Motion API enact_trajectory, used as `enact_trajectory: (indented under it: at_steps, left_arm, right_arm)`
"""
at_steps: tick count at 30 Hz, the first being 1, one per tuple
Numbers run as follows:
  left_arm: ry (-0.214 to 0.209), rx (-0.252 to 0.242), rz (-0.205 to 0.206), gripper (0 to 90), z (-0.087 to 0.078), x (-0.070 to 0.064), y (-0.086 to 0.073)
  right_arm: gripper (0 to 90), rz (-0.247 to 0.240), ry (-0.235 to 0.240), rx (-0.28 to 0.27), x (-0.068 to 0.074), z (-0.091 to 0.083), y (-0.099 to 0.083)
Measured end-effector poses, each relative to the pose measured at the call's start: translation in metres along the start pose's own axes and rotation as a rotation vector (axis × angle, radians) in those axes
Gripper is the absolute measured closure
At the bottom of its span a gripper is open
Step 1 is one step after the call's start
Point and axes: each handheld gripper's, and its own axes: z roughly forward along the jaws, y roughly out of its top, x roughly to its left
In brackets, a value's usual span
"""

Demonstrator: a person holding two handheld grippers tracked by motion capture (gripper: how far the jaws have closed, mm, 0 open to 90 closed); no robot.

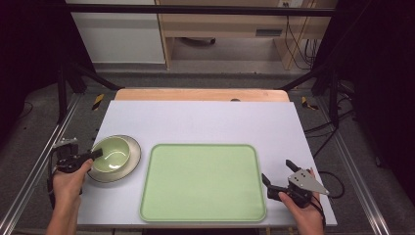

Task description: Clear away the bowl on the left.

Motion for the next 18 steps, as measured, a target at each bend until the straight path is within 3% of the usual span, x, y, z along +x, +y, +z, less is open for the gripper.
enact_trajectory:
  at_steps: [10,18]
  left_arm:
    - [-0.027,-0.025,-0.001,83.0,-0.006,-0.01,0.005]
    - [-0.042,-0.028,0.008,83.0,-0.007,-0.016,0.006]
  right_arm:
    - [5.1,0.0,0.005,-0.009,0.0,-0.001,0.001]
    - [5.2,-0.03,0.017,-0.115,0.0,-0.005,0.005]
